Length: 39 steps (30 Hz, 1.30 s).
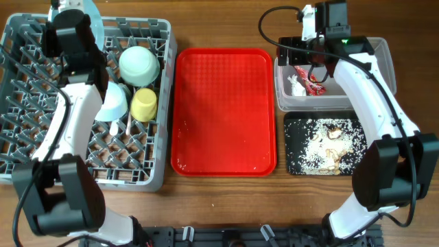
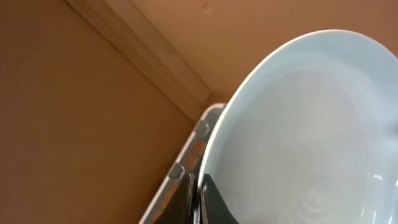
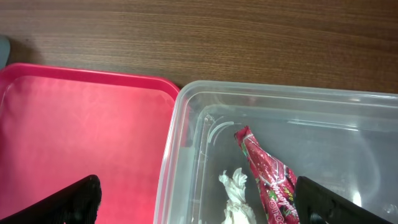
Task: Sort waste into correct bins and load items into the dishwasher rack
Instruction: 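Carry the blue plate to the rack's back edge and stand it upright, then open the left gripper and pull it back over the red tray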
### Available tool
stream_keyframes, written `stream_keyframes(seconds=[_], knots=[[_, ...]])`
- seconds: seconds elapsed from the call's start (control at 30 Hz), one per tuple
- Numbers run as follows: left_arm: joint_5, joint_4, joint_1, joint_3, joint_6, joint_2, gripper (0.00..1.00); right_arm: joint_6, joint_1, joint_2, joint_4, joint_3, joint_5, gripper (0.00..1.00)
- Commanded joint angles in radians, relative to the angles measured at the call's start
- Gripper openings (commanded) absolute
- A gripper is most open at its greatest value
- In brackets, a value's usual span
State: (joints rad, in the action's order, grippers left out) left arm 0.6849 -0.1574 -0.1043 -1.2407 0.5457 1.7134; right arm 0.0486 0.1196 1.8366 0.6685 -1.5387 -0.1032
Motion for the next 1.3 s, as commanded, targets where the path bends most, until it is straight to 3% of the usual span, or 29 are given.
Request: stream_keyframes(seconds=[0.0, 0.23, 0.5, 0.7, 0.87, 0.97, 1.1, 1.17, 1.27], knots=[[0.017, 0.013, 0.014, -0.003, 0.019, 0.076, 0.04, 0.006, 0.003, 0.007, -0.002, -0.004, 0.009, 1.00], [0.098, -0.026, 0.090, -0.003, 0.024, 0.082, 0.06, 0.006, 0.003, 0.007, -0.002, -0.004, 0.009, 1.00], [0.105, 0.107, 0.233, -0.003, 0.023, 0.082, 0.64, 0.006, 0.003, 0.007, -0.002, -0.004, 0.009, 1.00], [0.184, 0.115, 0.370, -0.003, -0.042, 0.058, 0.77, 0.006, 0.003, 0.007, -0.002, -0.004, 0.009, 1.00], [0.135, 0.296, 0.508, -0.003, -0.262, -0.037, 0.82, 0.006, 0.003, 0.007, -0.002, -0.004, 0.009, 1.00], [-0.053, 0.449, 0.569, -0.003, -0.420, -0.112, 0.82, 0.006, 0.003, 0.007, -0.002, -0.004, 0.009, 1.00], [-0.572, 0.637, 0.571, -0.003, -0.684, -0.241, 0.82, 0.006, 0.003, 0.007, -0.002, -0.004, 0.009, 1.00], [-0.775, 0.685, 0.535, -0.003, -0.743, -0.289, 0.82, 0.006, 0.003, 0.007, -0.002, -0.004, 0.009, 1.00], [-0.921, 0.706, 0.477, -0.003, -0.745, -0.341, 0.91, 0.006, 0.003, 0.007, -0.002, -0.004, 0.009, 1.00]])
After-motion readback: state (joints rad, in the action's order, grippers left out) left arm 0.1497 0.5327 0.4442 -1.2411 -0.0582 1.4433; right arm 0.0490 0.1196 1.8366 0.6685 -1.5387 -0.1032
